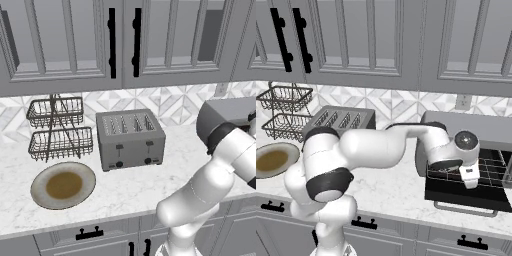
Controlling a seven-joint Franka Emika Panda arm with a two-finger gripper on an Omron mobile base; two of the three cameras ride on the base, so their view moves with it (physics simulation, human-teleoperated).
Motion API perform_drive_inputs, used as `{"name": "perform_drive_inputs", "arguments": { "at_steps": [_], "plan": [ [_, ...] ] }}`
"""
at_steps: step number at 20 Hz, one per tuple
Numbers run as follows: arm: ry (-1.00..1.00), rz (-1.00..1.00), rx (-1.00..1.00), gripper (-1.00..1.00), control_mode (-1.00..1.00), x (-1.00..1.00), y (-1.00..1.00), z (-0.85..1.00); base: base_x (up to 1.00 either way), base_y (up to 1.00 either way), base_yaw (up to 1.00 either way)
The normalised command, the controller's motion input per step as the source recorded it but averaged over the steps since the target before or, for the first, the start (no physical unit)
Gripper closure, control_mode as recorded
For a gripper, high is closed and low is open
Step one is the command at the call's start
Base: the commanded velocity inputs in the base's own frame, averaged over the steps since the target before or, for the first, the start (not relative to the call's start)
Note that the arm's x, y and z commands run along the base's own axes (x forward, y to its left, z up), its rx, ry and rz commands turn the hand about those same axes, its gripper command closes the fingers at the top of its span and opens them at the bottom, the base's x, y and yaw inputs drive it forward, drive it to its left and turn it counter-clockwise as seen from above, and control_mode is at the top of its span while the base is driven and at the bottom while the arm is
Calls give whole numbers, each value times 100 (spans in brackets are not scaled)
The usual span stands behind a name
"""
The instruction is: Pick up the kebab skewer and baguette bread, and place them inside the toaster oven. Close the toaster oven door and start by setting the timer.
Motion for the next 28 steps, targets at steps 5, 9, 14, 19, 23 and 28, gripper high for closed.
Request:
{"name": "perform_drive_inputs", "arguments": {
  "at_steps": [5,9,14,19,23,28],
  "plan": [
    [-9,9,-1,-100,-100,-89,-31,27,0,0,0],
    [-26,48,-11,-100,-100,-39,0,-21,0,0,0],
    [-24,59,-21,-100,-100,-39,0,-15,0,0,0],
    [-17,44,-30,-100,-100,-23,-2,0,0,0,0],
    [-22,44,-44,-100,-100,-7,8,-2,0,0,0],
    [-23,33,-54,-100,-100,-12,48,-14,0,0,0]
  ]
}}
